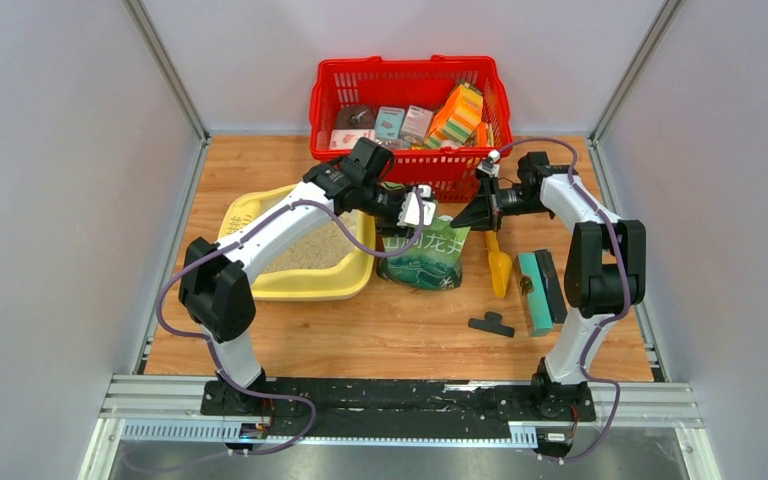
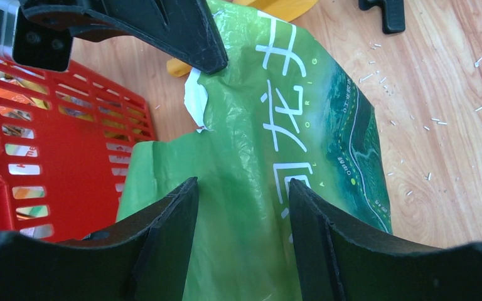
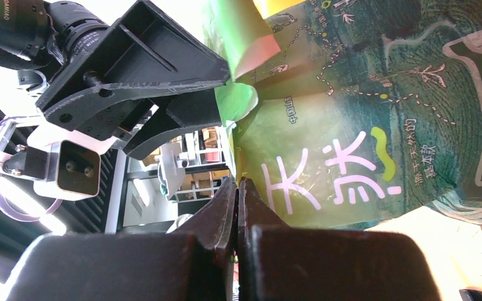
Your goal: Fill the litter box with clean litter
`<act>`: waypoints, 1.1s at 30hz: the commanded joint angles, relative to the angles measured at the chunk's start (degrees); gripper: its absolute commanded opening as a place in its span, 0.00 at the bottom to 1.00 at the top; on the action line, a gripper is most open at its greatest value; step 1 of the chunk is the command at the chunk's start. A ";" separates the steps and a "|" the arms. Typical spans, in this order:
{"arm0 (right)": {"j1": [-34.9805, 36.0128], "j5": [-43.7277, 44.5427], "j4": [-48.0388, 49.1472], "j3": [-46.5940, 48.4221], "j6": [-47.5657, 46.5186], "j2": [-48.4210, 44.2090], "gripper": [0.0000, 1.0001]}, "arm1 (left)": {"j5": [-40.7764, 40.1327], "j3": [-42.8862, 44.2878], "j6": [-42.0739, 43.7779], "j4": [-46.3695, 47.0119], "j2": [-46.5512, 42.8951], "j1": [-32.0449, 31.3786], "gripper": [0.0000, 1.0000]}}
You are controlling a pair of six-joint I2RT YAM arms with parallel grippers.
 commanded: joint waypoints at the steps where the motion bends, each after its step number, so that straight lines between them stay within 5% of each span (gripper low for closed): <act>1: 0.31 -11.72 -3.39 -0.71 7.71 -1.42 0.00 | 0.23 2.39 4.05 -4.28 1.22 0.01 0.62; 8: 0.22 -11.72 -1.81 -1.67 9.73 -0.72 0.00 | -0.56 3.18 7.04 -9.91 2.55 -0.08 0.53; 16: -1.36 -11.63 -1.28 -1.06 10.35 -0.46 0.01 | -3.02 2.48 4.67 -11.94 2.72 0.01 0.31; 20: -5.21 -7.69 -1.28 3.06 7.72 -1.07 0.20 | -2.15 1.69 0.55 -11.15 2.72 0.01 0.20; 22: -7.93 -3.91 -5.72 6.66 0.45 -1.07 0.40 | -2.06 0.99 -4.00 -8.69 2.55 0.01 0.17; 28: -9.19 8.66 -33.17 25.04 -49.81 -3.43 0.50 | 0.14 -1.22 -13.52 -2.80 0.87 0.01 0.15; 33: -4.45 16.55 -17.24 10.87 -57.75 -20.09 0.55 | 2.25 -1.57 -18.88 -0.60 0.88 0.10 0.15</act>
